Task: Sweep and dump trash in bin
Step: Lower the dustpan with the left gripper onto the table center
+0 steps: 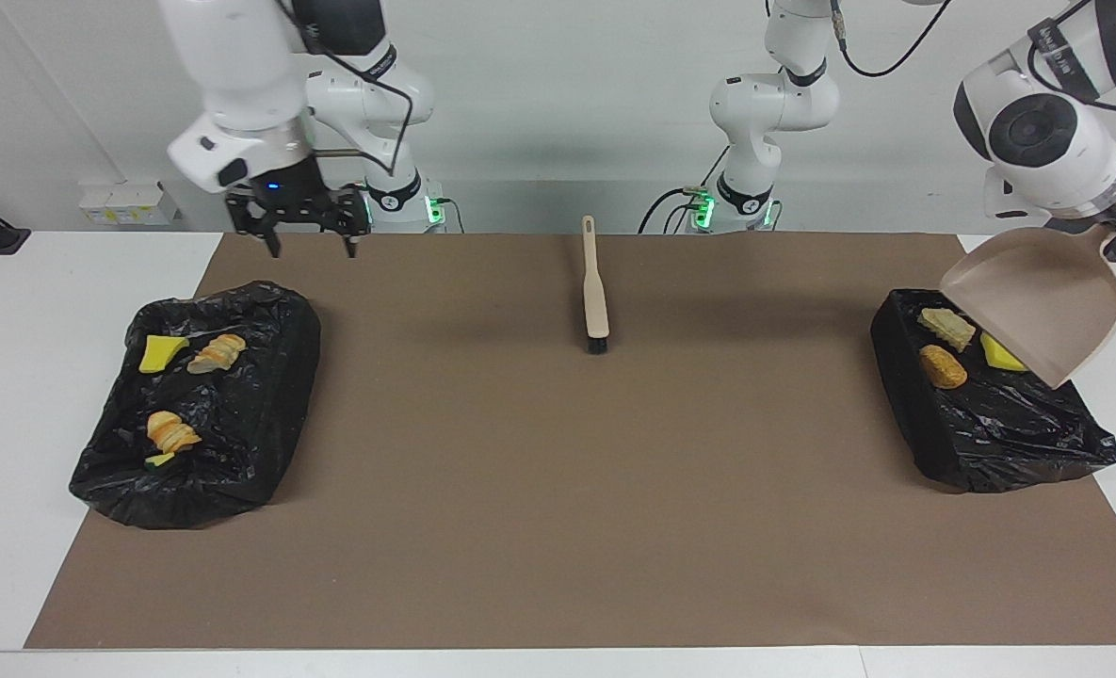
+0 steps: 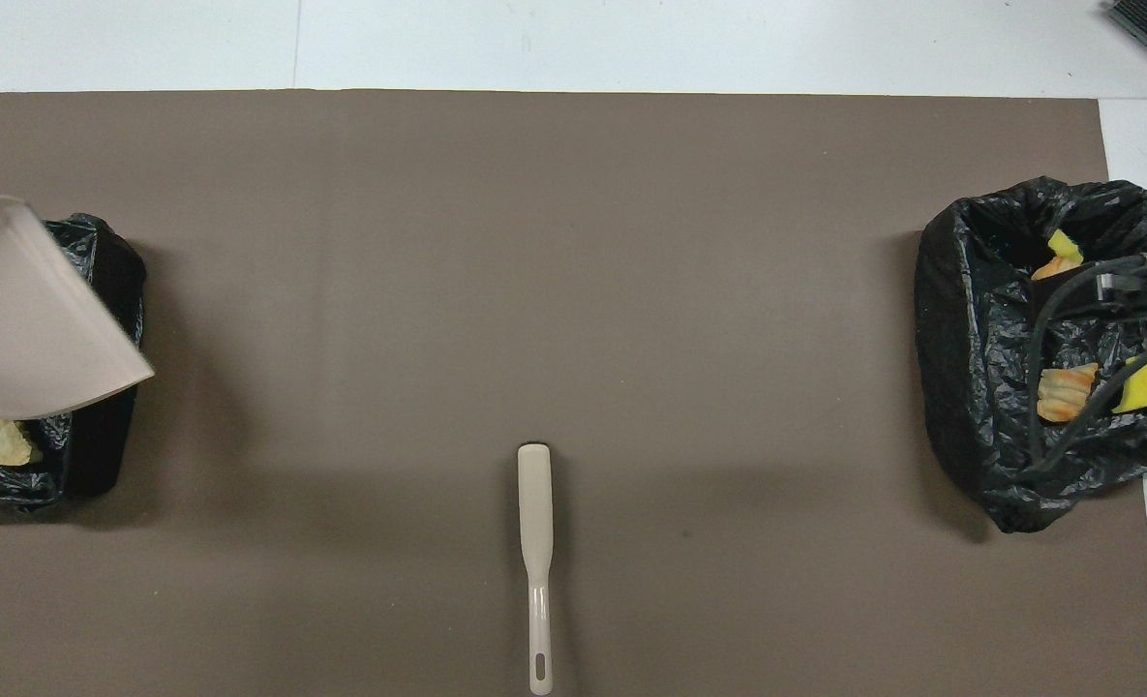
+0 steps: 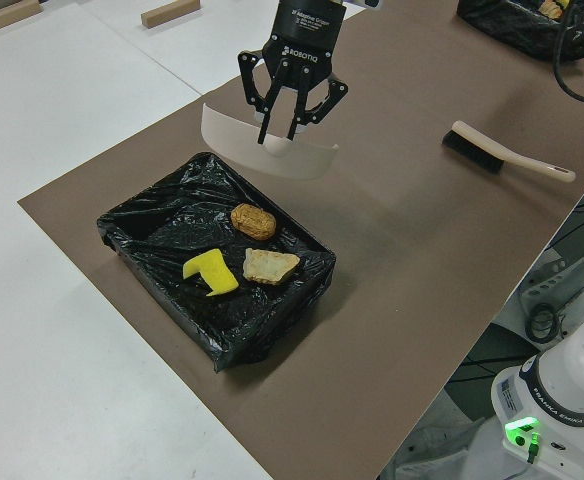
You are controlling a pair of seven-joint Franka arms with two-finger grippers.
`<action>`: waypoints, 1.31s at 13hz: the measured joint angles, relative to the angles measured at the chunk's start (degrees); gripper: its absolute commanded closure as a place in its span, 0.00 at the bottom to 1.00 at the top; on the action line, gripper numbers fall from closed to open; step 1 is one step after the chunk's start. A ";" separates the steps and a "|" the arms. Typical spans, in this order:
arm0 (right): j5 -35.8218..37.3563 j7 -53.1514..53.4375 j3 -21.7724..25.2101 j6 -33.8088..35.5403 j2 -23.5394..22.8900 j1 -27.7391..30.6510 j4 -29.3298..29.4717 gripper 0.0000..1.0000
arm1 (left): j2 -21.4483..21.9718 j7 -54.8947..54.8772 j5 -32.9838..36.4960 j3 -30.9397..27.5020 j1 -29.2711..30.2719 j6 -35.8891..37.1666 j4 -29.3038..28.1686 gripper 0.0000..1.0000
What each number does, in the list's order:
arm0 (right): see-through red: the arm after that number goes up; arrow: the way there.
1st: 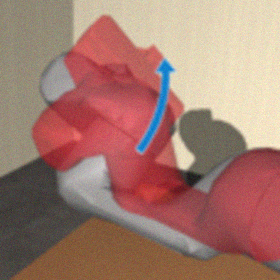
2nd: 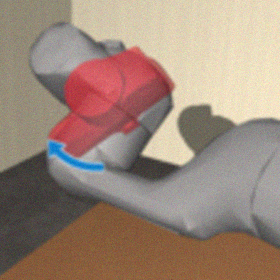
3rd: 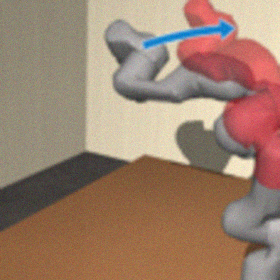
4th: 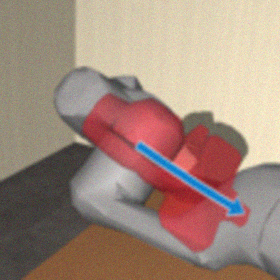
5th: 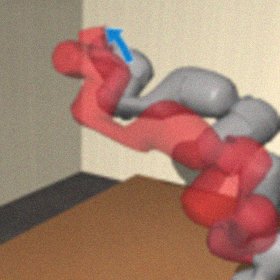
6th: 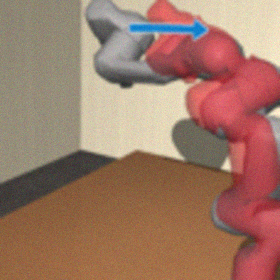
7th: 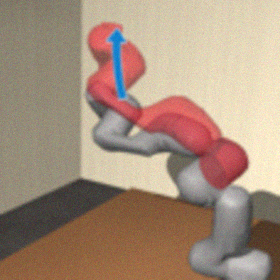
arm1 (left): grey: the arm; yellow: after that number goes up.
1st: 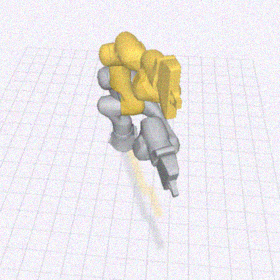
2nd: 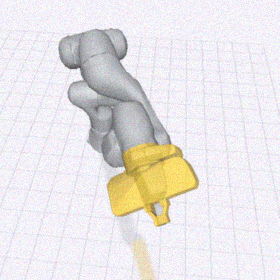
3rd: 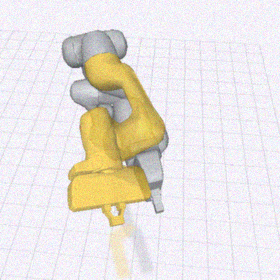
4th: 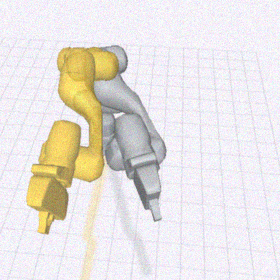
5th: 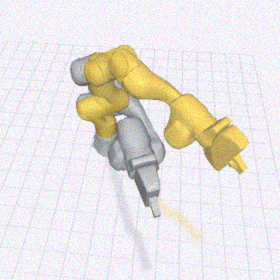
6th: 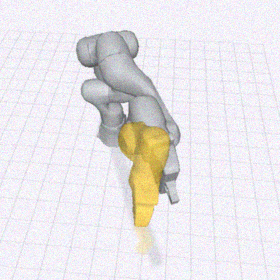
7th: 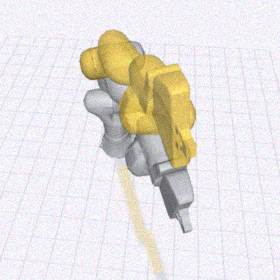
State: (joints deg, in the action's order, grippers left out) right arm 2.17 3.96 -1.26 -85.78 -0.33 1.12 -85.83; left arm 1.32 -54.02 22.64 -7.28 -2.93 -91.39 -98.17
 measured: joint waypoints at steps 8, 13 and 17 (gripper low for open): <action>-1.02 0.00 0.09 2.83 1.55 -0.10 -1.35 0.00 | -0.69 45.08 -16.57 16.20 -0.94 -3.77 -1.45 1.00; -1.04 0.00 -0.21 5.62 1.93 -0.18 -1.35 0.00 | -4.63 73.73 -21.16 30.49 -2.31 -19.76 -5.65 1.00; -1.04 0.00 -0.21 5.62 1.93 -0.18 -1.35 0.00 | -13.16 92.24 -19.88 38.84 -3.54 -33.17 -7.09 1.00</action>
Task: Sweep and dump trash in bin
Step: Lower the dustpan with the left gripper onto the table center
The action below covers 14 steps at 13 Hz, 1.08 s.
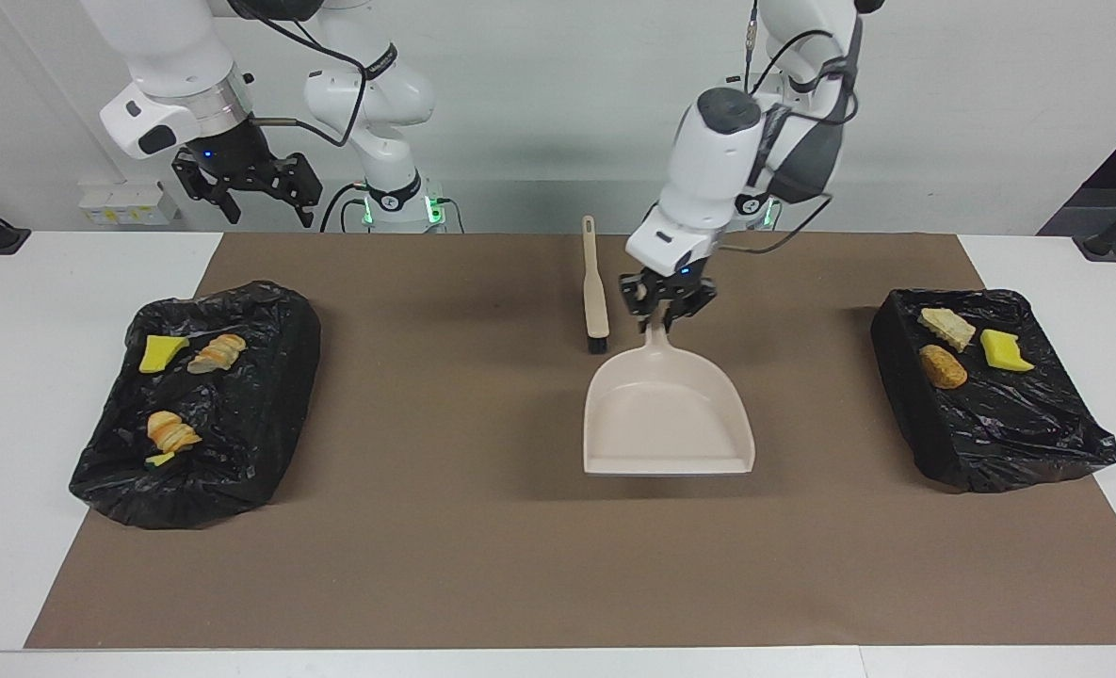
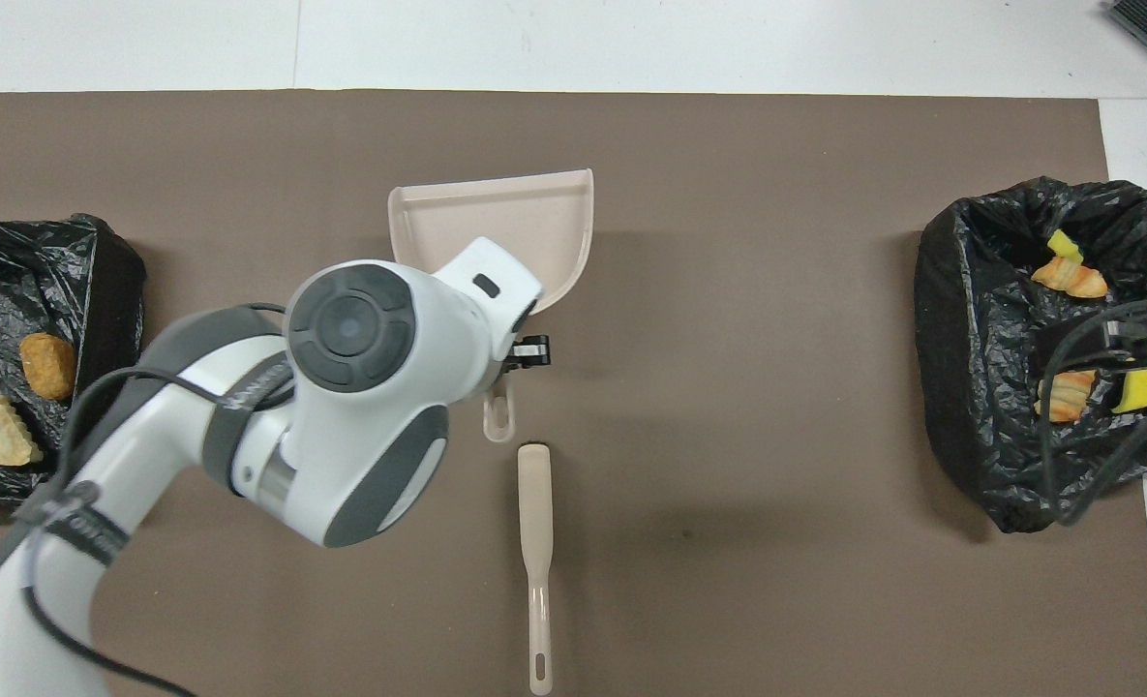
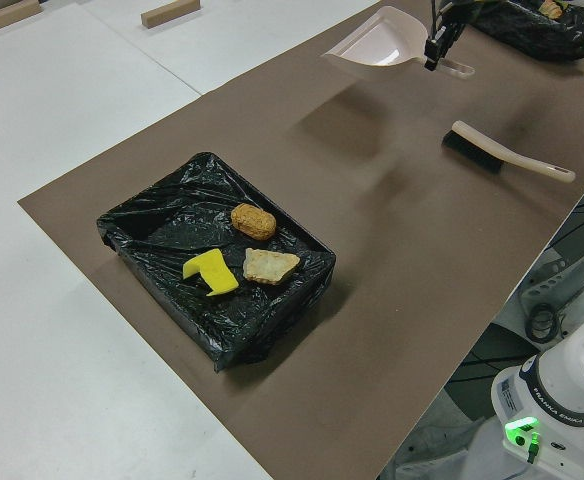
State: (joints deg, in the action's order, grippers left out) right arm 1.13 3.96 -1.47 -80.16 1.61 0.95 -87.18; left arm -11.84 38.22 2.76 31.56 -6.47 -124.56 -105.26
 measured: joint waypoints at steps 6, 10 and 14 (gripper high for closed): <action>0.00 0.00 0.00 0.00 0.00 0.00 0.00 0.00 | -6.88 4.42 2.72 2.89 -1.56 -5.62 -2.31 1.00; 0.00 0.00 0.00 0.00 0.00 0.00 0.00 0.00 | -7.28 5.84 3.02 4.08 -2.37 -6.95 -4.70 0.93; 0.00 0.00 0.00 0.00 0.00 0.00 0.00 0.00 | -7.71 6.85 6.00 4.04 -2.30 -7.82 -4.60 0.00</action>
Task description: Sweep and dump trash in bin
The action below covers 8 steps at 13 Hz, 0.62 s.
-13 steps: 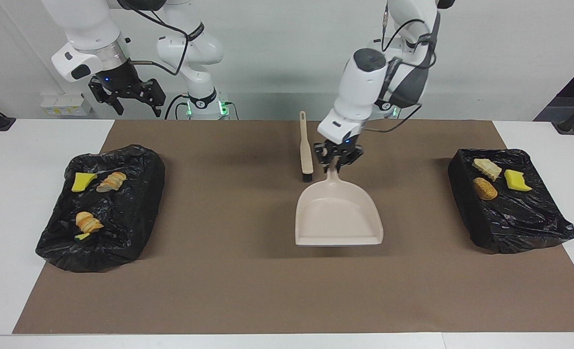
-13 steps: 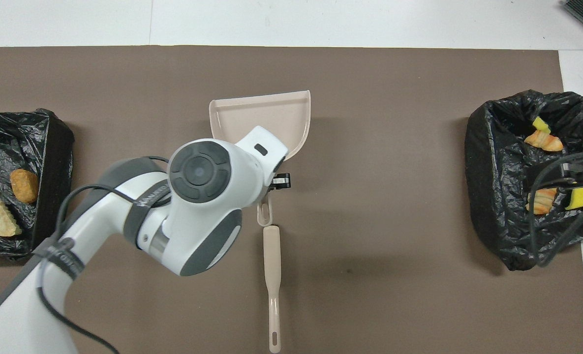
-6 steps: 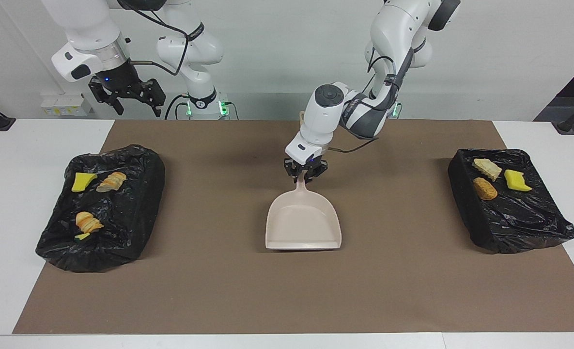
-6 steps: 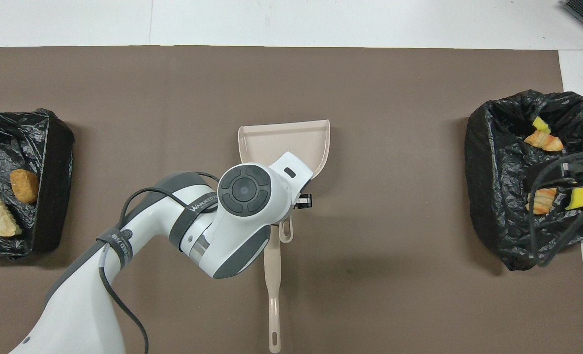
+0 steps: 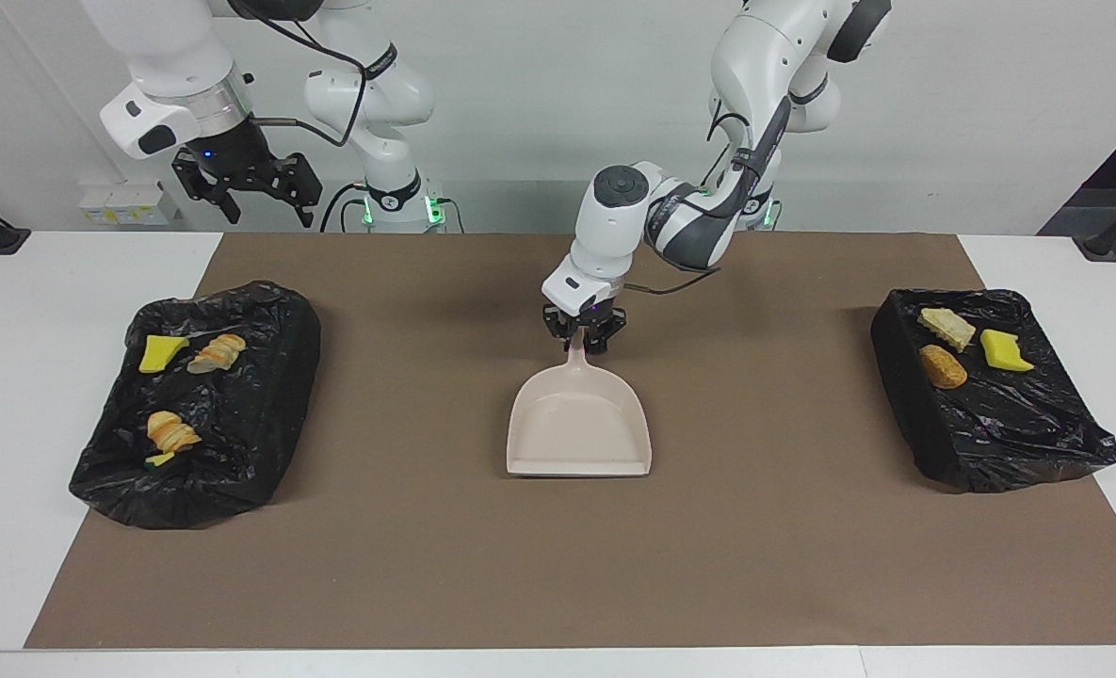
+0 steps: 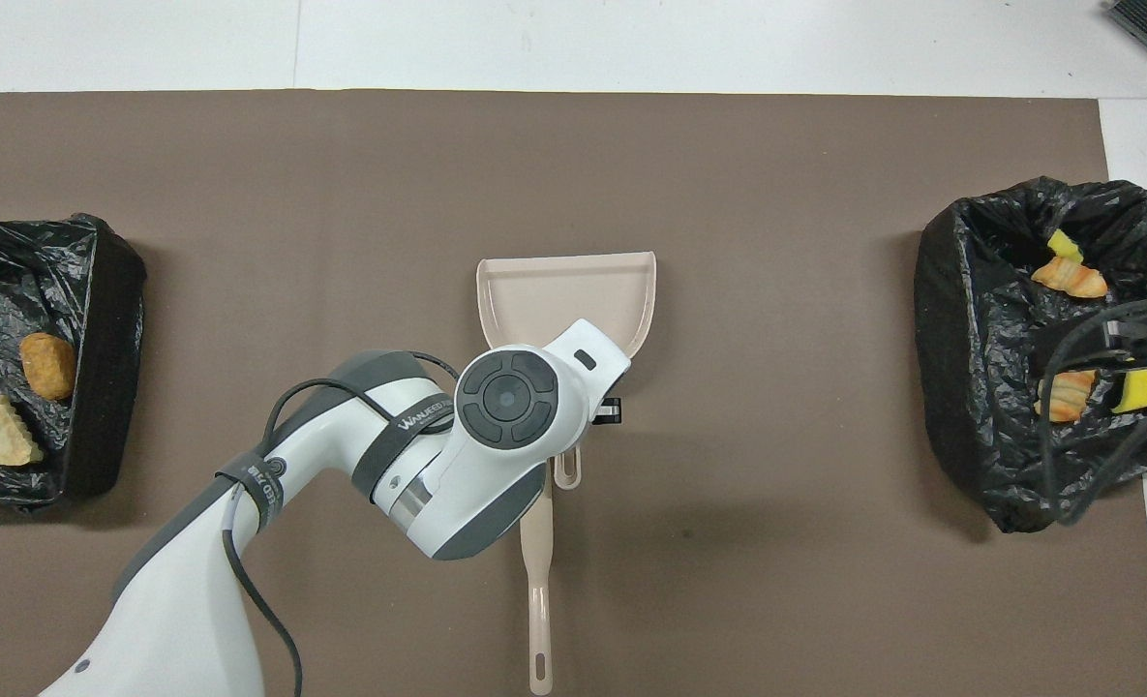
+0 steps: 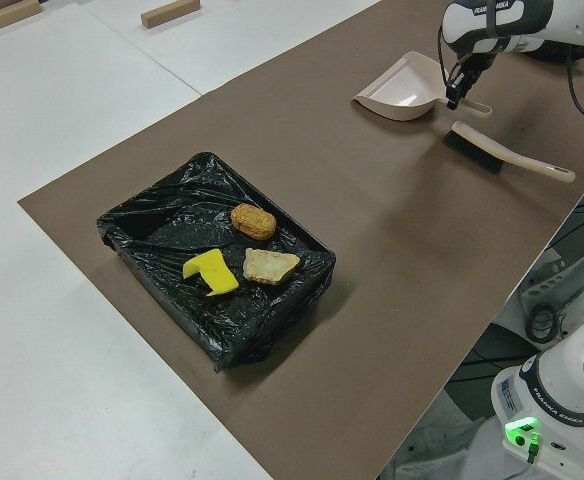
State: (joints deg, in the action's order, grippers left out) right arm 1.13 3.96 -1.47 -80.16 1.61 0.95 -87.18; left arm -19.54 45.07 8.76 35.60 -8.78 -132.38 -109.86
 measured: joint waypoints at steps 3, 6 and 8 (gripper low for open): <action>0.00 0.00 0.00 0.00 0.00 0.00 0.00 0.00 | -0.19 0.24 0.15 -0.75 1.78 -0.94 0.36 0.00; 0.00 0.00 0.00 0.00 0.00 0.00 0.00 0.00 | 0.05 0.13 0.36 -1.71 6.02 -0.29 3.34 0.00; 0.00 0.00 0.00 0.00 0.00 0.00 0.00 0.00 | 0.97 -0.12 0.65 -5.01 6.44 1.88 6.19 0.00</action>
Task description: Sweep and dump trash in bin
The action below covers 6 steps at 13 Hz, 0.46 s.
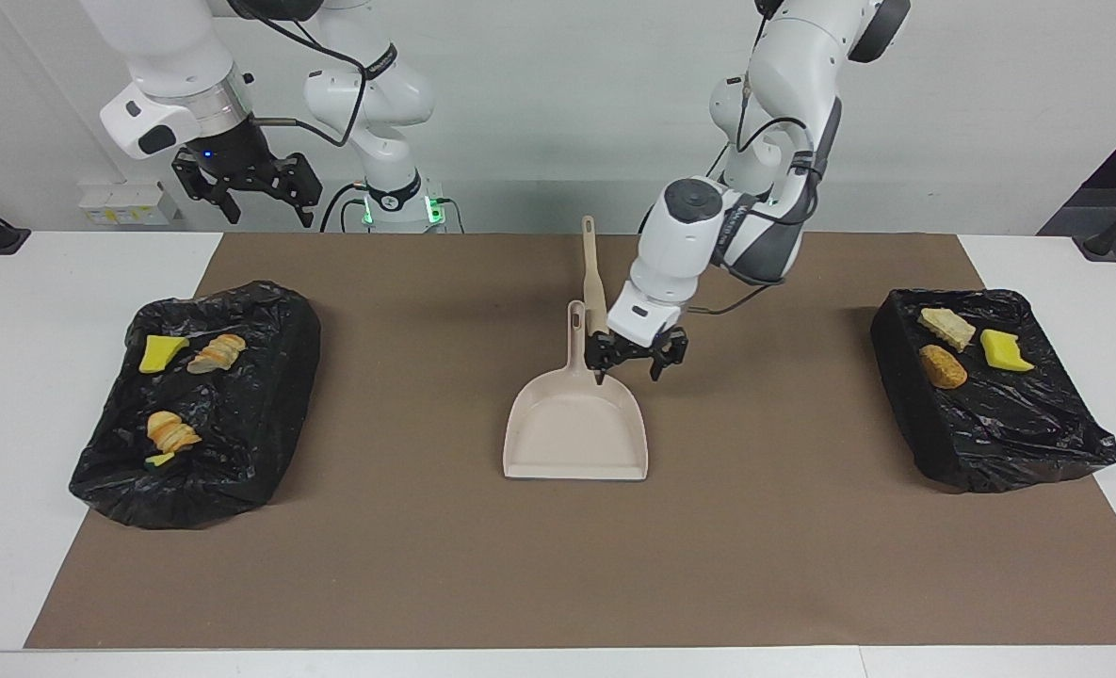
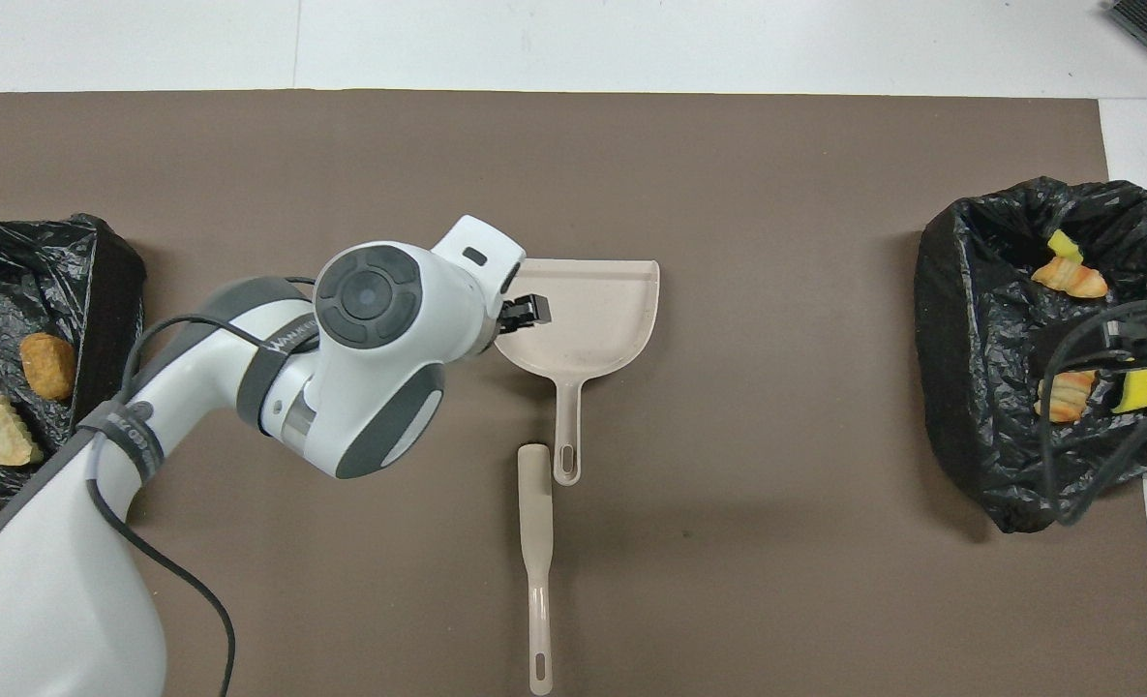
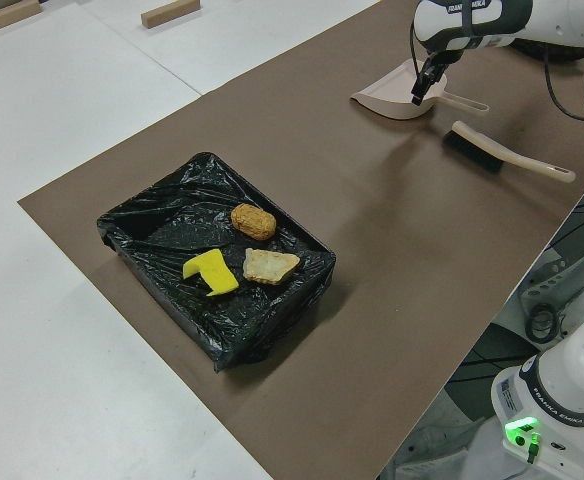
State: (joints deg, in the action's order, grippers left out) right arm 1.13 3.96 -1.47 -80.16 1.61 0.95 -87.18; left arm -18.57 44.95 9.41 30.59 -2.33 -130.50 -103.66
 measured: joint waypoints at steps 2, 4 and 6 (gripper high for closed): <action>0.00 0.00 0.00 0.00 0.00 0.00 0.00 0.00 | 2.48 -1.81 0.11 -3.97 -0.03 2.85 1.41 0.00; 0.00 0.00 0.00 0.00 0.00 0.00 0.00 0.00 | 6.17 -6.95 0.01 -8.50 -0.29 7.56 1.59 0.00; 0.00 0.00 0.00 0.00 0.00 0.00 0.00 0.00 | 9.82 -14.91 -1.63 -13.50 -0.57 12.83 1.61 0.00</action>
State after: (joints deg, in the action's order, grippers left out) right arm 1.13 3.96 -1.47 -80.16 1.61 0.95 -87.18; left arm -8.75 30.03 7.79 17.09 -2.91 -117.66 -102.06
